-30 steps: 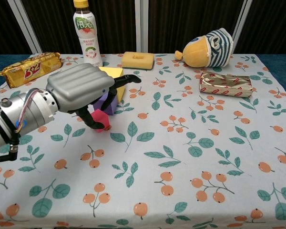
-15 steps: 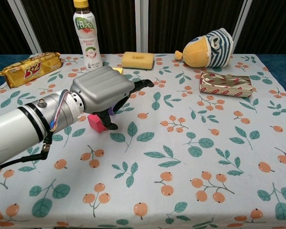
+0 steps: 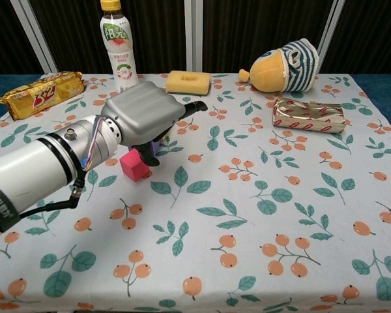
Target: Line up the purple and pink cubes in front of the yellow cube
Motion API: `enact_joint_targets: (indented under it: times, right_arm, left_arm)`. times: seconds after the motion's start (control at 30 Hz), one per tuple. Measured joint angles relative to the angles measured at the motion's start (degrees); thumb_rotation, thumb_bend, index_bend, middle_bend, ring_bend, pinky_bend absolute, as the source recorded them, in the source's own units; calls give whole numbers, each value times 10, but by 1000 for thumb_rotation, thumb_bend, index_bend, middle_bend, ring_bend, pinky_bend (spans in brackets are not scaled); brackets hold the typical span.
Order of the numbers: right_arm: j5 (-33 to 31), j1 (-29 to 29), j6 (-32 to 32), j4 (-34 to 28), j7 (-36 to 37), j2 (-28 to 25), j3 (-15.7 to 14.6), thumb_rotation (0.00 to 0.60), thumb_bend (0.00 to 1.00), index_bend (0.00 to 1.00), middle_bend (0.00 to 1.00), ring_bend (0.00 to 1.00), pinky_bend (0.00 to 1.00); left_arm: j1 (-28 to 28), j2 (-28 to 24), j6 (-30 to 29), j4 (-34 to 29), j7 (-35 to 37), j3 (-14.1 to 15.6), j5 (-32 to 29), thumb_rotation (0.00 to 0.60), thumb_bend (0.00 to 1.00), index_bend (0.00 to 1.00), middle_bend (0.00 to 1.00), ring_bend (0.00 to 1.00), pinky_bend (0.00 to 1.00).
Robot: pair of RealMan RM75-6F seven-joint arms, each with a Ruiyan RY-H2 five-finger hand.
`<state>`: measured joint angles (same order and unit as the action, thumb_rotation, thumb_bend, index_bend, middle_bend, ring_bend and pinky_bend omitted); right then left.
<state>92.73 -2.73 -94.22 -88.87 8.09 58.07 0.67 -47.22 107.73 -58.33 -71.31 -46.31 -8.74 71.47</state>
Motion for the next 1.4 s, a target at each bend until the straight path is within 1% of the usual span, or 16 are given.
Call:
enact_joint_targets:
  times: [0.53, 0.63, 0.77, 0.87, 1.13, 1.4]
  right_arm:
    - [0, -3, -2, 1, 2, 0, 0, 600, 66, 225, 296, 257, 357]
    - [-1, -3, -3, 1, 2, 0, 1, 600, 66, 224, 296, 257, 358]
    - [0, -2, 1, 2, 3, 1, 1, 600, 66, 224, 296, 257, 359]
    - [0, -2, -1, 2, 3, 1, 1, 600, 66, 224, 297, 257, 359]
    - [-2, -6, -4, 4, 7, 0, 1, 600, 66, 224, 297, 257, 360]
    - [1, -5, -3, 5, 7, 1, 1, 600, 66, 224, 297, 257, 360]
  left_arm:
    - [-13, 0, 9, 24, -19, -4, -15, 600, 17, 132, 751, 719, 744]
    - [-10, -5, 7, 13, -18, -3, -17, 600, 17, 132, 751, 719, 744]
    - [-5, -13, -6, -14, -18, 7, -3, 600, 17, 132, 751, 719, 743]
    - [-4, -15, -6, -25, -22, 12, -4, 600, 18, 132, 751, 719, 743]
    - [-9, -2, 9, 1, -49, 12, -31, 600, 18, 132, 750, 719, 743]
    - [-12, 1, 2, 17, -54, 8, -33, 600, 17, 132, 750, 719, 743]
